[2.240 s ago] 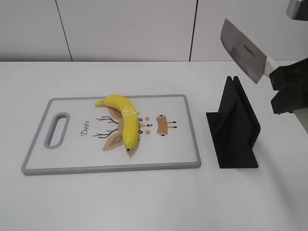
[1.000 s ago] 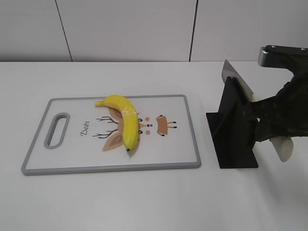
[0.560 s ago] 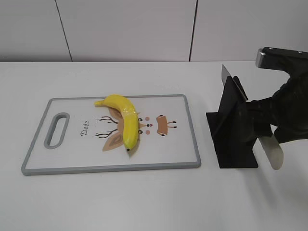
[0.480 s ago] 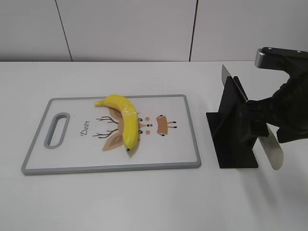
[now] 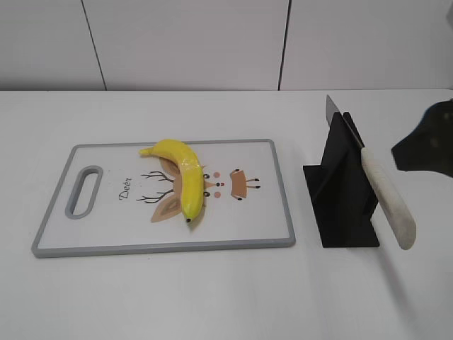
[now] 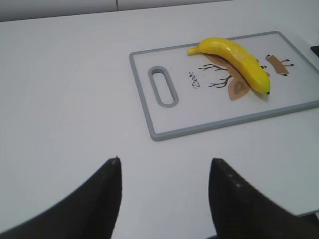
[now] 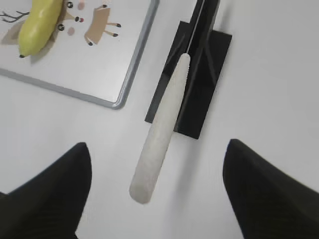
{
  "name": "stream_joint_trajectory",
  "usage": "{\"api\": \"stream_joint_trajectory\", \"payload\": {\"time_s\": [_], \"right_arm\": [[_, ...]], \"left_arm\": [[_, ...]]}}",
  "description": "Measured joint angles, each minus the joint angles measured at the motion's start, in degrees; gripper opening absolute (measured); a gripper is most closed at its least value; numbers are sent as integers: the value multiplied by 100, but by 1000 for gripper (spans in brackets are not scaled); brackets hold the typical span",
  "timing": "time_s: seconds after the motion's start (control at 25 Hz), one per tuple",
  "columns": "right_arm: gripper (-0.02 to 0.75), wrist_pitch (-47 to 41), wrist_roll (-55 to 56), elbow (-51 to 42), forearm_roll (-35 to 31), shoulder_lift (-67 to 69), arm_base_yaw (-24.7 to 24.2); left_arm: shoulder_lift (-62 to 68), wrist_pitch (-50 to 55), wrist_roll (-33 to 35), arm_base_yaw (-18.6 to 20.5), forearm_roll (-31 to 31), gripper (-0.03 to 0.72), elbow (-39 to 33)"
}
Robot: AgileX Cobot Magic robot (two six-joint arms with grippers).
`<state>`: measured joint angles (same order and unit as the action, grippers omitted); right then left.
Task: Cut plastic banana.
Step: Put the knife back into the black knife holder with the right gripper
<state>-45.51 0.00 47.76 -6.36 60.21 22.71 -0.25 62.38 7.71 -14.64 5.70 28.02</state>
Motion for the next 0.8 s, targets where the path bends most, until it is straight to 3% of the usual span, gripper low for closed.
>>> {"api": "stream_joint_trajectory", "payload": {"time_s": [0.16,0.44,0.8], "right_arm": [[603,-330,-609,-44,-6,-935,0],[585,-498,-827,-915,-73,-2486,0],[581,-1320,-1136,-1699,-104,-4347,0]], "left_arm": [[0,0,0,129,0,507,0],[0,-6,0,860,0,469,0],[0,-6,0,980,-4,465,0]]}}
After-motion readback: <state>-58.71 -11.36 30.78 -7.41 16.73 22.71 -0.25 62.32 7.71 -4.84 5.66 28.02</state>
